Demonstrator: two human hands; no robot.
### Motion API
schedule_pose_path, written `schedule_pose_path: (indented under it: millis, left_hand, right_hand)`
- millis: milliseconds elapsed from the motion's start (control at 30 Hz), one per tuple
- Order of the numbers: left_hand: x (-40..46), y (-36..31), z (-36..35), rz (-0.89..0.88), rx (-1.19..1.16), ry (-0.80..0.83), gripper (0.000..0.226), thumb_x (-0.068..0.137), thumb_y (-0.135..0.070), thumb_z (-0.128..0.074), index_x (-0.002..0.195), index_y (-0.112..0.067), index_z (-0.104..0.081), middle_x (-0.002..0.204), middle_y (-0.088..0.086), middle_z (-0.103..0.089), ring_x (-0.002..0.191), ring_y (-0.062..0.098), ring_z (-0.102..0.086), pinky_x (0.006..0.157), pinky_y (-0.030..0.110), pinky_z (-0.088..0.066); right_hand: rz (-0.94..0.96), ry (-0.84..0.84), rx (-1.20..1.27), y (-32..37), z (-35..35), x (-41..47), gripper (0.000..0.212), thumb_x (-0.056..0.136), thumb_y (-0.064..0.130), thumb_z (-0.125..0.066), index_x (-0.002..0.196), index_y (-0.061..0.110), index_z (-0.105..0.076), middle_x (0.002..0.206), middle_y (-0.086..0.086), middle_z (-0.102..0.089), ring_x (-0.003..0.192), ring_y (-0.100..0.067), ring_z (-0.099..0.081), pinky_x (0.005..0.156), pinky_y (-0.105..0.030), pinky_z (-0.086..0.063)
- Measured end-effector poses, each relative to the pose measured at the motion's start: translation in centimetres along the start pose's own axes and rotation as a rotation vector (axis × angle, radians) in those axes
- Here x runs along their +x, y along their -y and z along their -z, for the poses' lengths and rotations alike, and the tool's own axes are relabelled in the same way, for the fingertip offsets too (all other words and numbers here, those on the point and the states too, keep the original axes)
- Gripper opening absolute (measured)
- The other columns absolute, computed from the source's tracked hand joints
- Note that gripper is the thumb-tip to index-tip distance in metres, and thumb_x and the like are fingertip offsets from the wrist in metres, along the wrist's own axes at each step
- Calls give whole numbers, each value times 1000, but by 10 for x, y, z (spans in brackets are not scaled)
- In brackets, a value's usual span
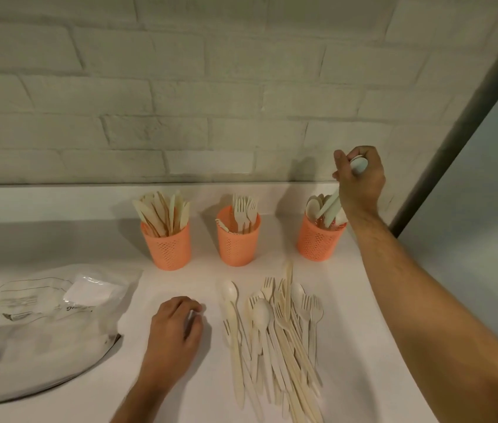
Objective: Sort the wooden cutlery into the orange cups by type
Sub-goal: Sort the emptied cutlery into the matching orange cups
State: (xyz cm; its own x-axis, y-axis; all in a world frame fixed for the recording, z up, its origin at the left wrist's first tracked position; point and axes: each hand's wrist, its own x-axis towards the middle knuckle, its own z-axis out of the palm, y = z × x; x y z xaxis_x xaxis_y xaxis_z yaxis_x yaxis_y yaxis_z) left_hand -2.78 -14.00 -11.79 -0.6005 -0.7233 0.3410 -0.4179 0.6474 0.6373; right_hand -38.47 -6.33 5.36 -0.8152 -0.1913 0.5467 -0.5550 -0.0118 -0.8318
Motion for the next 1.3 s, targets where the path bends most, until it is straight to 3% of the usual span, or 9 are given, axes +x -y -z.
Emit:
schedule_pose_path:
  millis: [333,467,567,767,967,1100,1167,1233,1300]
  left_hand:
    - [0,0,0,8,27,20,34,85,-33,-41,89,-16,-70,95,-9,-63,91,10,-55,83,17,-36]
    - [1,0,1,5,17,13,37,84,-35,-40,90,-15,-71,94,-10,-62,91,10,-54,84,21,-37]
    - [0,-2,1,13,7,10,37,84,-36,-40,89,-15,-71,94,-10,-61,90,9,-53,84,23,-38]
    - [-2,-3,2,-7,23,15,35,85,-33,-40,85,-15,-70,90,-11,-60,86,11,-54,80,17,-33]
    - [0,-12,8,102,97,78,20,86,-20,-53,88,-13,-71,90,-1,-64,84,23,-57,79,35,-46]
    - [-2,-47,16,211,331,318,23,94,-27,-51,94,-8,-63,91,9,-61,85,30,-61,78,38,-50]
    - [-5,-68,18,255,395,448,36,98,-40,-41,103,-9,-60,102,9,-62,95,28,-61,83,35,-49]
    - [-7,-87,18,265,403,511,45,99,-47,-37,111,-9,-59,110,9,-62,104,29,-61,86,33,-47]
    - [-8,-104,14,288,382,564,53,98,-53,-36,116,-8,-58,116,10,-62,110,30,-59,87,32,-45]
  right_hand:
    - [117,117,-276,-20,4,-16,26,91,32,-70,97,9,-60,81,2,-64,73,-17,-63,69,-30,-52]
    - [210,266,-708,-39,14,-26,35,87,56,-63,96,23,-69,113,8,-67,117,-17,-56,97,-40,-31]
    - [145,302,-761,-37,25,-33,36,95,56,-52,109,28,-69,141,11,-54,139,-14,-37,106,-46,-20]
    - [16,521,-944,-31,31,-48,42,104,47,-28,139,33,-46,152,11,-44,149,-22,-24,111,-59,-13]
    - [21,546,-1060,-12,33,-50,68,96,69,-20,157,38,-13,166,17,4,154,-21,6,115,-61,-4]
    - [-37,653,-1110,-11,35,-54,69,96,68,-17,156,34,-16,167,15,2,154,-22,7,116,-63,-1]
    - [9,549,-1059,-2,39,-61,69,98,66,-22,157,31,-15,167,11,2,154,-24,4,116,-61,-5]
    - [80,351,-956,15,49,-79,59,99,58,-33,148,26,-38,161,-1,-25,147,-30,-23,110,-56,-22]
    - [-22,369,-936,22,65,-104,44,98,53,-37,117,21,-61,128,-7,-59,117,-31,-54,99,-50,-35]
